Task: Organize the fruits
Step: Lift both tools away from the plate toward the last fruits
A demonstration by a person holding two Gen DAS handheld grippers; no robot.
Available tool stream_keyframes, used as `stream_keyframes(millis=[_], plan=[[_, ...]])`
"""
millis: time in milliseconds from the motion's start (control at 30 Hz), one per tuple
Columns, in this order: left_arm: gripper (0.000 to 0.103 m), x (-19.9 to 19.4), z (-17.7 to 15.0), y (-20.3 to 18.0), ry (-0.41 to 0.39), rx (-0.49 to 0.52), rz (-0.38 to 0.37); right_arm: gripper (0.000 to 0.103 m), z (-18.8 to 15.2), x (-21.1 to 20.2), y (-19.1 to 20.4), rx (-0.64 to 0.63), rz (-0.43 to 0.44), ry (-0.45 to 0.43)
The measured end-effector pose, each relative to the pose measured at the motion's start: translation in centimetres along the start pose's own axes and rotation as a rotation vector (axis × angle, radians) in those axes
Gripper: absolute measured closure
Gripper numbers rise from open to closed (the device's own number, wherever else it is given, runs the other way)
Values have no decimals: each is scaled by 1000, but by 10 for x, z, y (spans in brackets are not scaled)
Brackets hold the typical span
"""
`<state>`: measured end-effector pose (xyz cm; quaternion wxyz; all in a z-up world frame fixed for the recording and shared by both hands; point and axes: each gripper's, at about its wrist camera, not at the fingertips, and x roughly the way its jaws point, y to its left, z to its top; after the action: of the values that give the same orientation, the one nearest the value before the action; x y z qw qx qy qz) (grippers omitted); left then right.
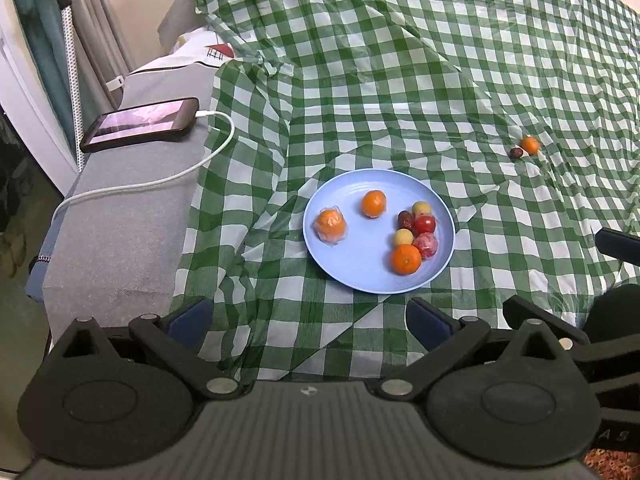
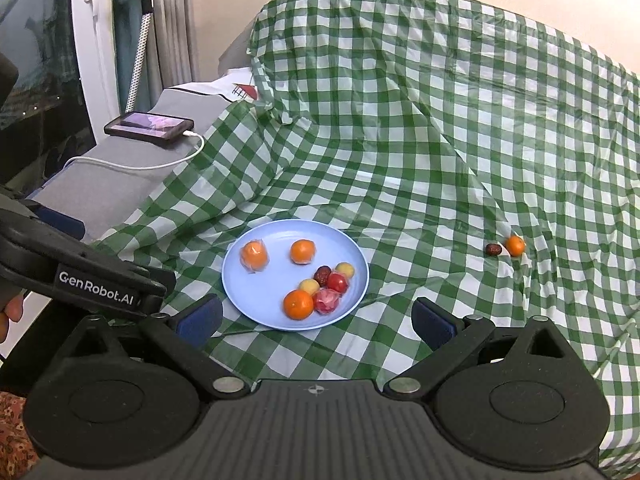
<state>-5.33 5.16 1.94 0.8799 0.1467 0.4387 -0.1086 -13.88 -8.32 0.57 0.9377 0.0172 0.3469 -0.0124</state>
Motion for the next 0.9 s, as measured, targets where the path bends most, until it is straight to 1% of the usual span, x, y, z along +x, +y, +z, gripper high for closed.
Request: stream_keyframes(millis=[433, 700, 800, 900], plan=[[0, 11, 7, -2, 30, 20, 17, 3, -1, 16, -5, 29, 19, 36], [0, 23, 18, -15, 55, 54, 33, 3, -4, 31, -19, 78, 30, 62], [0, 30, 23, -24, 56, 70, 29, 3, -5, 39, -35, 116, -2, 61], [0, 39, 30, -38, 63, 98, 14, 3, -8, 47, -64, 170, -60, 56]])
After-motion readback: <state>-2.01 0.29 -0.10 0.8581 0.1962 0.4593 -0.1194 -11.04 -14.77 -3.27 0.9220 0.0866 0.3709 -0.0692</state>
